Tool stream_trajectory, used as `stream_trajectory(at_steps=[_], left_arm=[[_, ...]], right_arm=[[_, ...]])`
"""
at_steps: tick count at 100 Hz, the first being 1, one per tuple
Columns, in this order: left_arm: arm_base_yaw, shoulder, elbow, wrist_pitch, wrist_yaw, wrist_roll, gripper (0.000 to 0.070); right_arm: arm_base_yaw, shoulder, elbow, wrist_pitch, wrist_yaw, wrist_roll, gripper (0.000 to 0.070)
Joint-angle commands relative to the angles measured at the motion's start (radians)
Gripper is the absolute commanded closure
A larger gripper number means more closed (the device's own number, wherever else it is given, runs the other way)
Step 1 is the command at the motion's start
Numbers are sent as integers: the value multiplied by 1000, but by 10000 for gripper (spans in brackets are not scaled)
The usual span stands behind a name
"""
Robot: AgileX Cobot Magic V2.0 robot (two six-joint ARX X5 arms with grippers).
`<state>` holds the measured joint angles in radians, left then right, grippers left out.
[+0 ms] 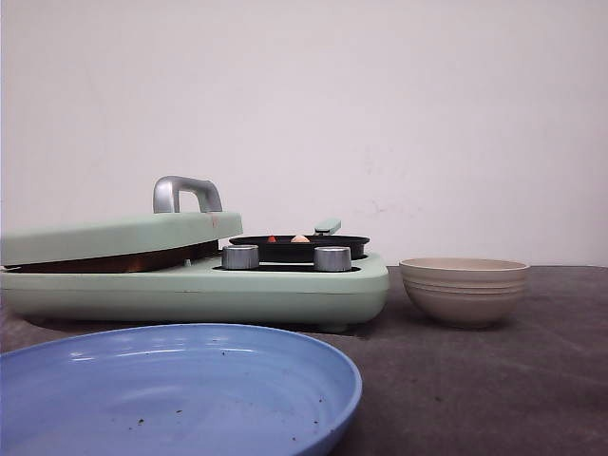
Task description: Make breakfast with bread and shrimp
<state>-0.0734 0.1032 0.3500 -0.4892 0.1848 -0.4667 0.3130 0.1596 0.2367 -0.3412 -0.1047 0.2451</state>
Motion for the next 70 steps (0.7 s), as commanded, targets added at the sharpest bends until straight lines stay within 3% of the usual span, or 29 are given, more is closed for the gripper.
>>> stream_trajectory(at_steps=[1,70], left_arm=[[-1,-1,4,10,-2,-10,700],[0,-23,-15,10,-6,-1,700]], right_arm=[[3,0,0,15,1,17,700],[3,0,0,15,1,17,700]])
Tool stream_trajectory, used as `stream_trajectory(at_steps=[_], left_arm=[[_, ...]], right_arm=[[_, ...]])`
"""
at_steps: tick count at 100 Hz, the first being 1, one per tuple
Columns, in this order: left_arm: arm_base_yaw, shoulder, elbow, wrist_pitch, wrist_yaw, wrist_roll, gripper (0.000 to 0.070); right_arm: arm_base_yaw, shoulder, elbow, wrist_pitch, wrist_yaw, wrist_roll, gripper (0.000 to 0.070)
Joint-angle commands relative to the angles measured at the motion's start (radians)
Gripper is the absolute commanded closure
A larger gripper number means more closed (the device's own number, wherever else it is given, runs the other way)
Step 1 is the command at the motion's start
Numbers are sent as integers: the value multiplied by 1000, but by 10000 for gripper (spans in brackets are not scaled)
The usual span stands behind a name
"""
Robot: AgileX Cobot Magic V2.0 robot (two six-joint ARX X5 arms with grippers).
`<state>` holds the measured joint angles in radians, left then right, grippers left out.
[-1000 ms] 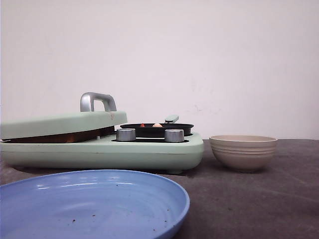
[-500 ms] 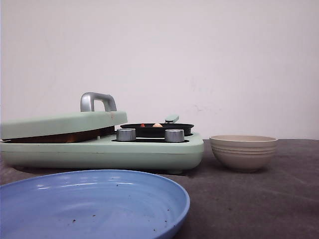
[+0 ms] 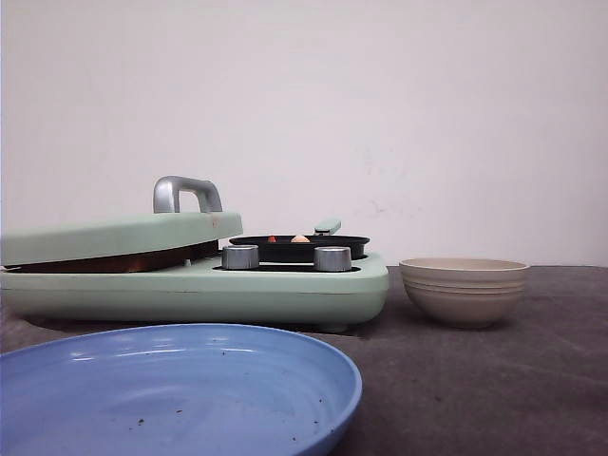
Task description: Make breakfast with bread and shrimp
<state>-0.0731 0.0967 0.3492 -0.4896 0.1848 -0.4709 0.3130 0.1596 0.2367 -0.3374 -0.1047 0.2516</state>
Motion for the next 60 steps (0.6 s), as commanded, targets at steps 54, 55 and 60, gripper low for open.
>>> stream_trajectory(at_steps=[54,55,60], left_arm=[[97,-94,-336,307,-80,463,700],[98,-94,-336,311,-81,464,700],[103,-94,-336,305,-83,463,700]], right_arm=[[3,1,0,20,1,10,700],[3,1,0,19,1,10,700],[3,0,0,23,2,10,700]])
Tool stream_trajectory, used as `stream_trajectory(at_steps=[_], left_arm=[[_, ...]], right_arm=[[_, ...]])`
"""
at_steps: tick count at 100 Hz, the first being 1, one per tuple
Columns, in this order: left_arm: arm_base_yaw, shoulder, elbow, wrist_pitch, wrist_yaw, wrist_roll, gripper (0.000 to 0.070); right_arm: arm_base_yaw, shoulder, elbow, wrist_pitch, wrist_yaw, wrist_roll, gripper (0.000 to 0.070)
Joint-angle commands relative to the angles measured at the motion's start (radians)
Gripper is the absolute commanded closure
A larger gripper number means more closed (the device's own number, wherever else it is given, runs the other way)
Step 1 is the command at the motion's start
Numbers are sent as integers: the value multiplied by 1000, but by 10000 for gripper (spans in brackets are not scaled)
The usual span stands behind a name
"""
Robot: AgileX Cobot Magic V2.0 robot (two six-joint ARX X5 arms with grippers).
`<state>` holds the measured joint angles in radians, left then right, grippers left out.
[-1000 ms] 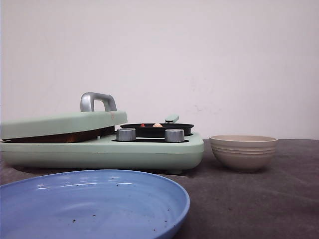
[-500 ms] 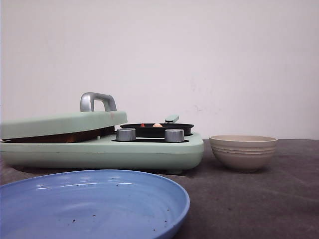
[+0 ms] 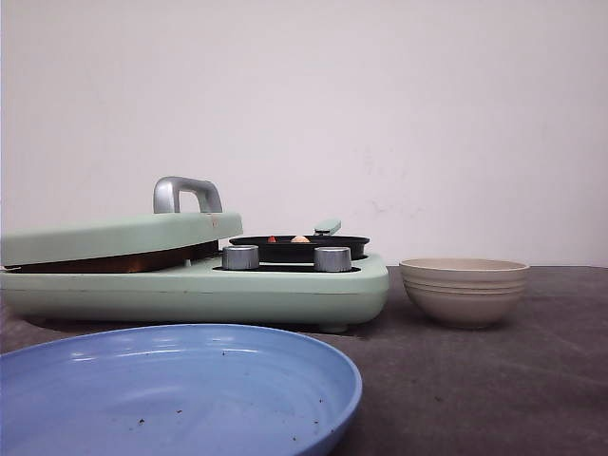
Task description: Make breakfast with bread and shrimp
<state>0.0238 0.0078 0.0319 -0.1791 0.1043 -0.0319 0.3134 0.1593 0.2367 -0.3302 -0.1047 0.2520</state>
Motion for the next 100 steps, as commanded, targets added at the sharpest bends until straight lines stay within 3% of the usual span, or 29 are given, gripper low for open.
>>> stream_trajectory(at_steps=[1,90,100], left_arm=[[8,-5,-18,-5,-3,25,700],[8,-5,-17,-5,8,17,700],[8,-5,-17,-5,8,17,700]], right_arm=[[3,1,0,16,2,10,700],[2,-6,0,-13,2,8,700],[-13,-39,-13,-35,34,-110,700]])
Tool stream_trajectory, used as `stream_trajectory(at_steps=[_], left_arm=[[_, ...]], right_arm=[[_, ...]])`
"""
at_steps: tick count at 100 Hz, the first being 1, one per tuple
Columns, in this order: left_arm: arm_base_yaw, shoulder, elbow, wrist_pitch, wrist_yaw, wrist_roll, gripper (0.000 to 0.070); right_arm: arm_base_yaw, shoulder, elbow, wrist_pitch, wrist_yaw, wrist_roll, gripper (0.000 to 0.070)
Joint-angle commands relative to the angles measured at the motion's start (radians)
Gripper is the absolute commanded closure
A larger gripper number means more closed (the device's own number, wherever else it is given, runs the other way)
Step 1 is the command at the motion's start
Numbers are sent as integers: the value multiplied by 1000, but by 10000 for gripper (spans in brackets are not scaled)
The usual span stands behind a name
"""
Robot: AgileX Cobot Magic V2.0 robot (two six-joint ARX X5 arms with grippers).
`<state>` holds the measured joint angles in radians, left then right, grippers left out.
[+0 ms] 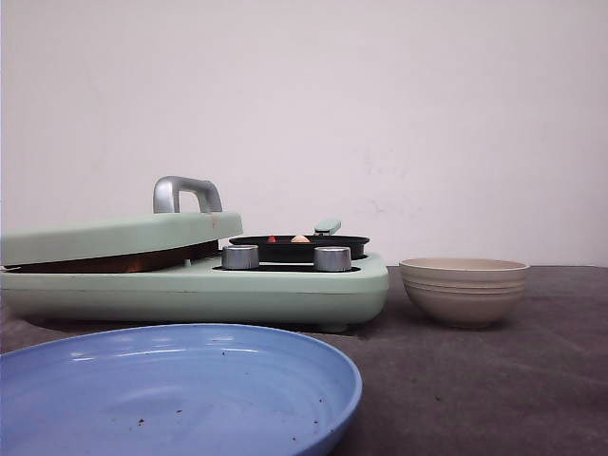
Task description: Make breakfast with bread and shrimp
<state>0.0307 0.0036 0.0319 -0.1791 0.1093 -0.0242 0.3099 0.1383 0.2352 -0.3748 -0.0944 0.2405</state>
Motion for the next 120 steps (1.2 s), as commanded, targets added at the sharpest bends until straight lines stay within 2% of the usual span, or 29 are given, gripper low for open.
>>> stream_trajectory(at_steps=[1,6,14,21,24,35,44,62,75,120], left_arm=[[1,0,-17,-5,3,9,700],[1,0,-17,-5,3,10,700],[1,0,-17,-5,3,10,700],[1,0,-17,-5,3,10,700],[1,0,-17,-5,3,10,700],[1,0,-17,-5,3,10,700],[1,0,-16,-7,3,10,700],[1,0,-16,-8,3,10,700],[1,0,-16,-8,3,10,700],[1,0,-16,-8,3,10,700]], right_arm=[[-13,-20,-15,15,27,-118,700],[-34,-34,-45,65,55,-211,700],[-80,-60,-122,216,77,-332,700],[-122,-80,-199,339,76,-386,700],[-138,-90,-228,362,74,-384,700],[-188,-136,-223,181,75,-381,700],[-219,-135,-223,187,98,-409,700],[-257,-135,-223,187,91,-393,700],[-259,-135,-223,211,60,-375,700],[-259,-135,-223,275,69,-375,700]])
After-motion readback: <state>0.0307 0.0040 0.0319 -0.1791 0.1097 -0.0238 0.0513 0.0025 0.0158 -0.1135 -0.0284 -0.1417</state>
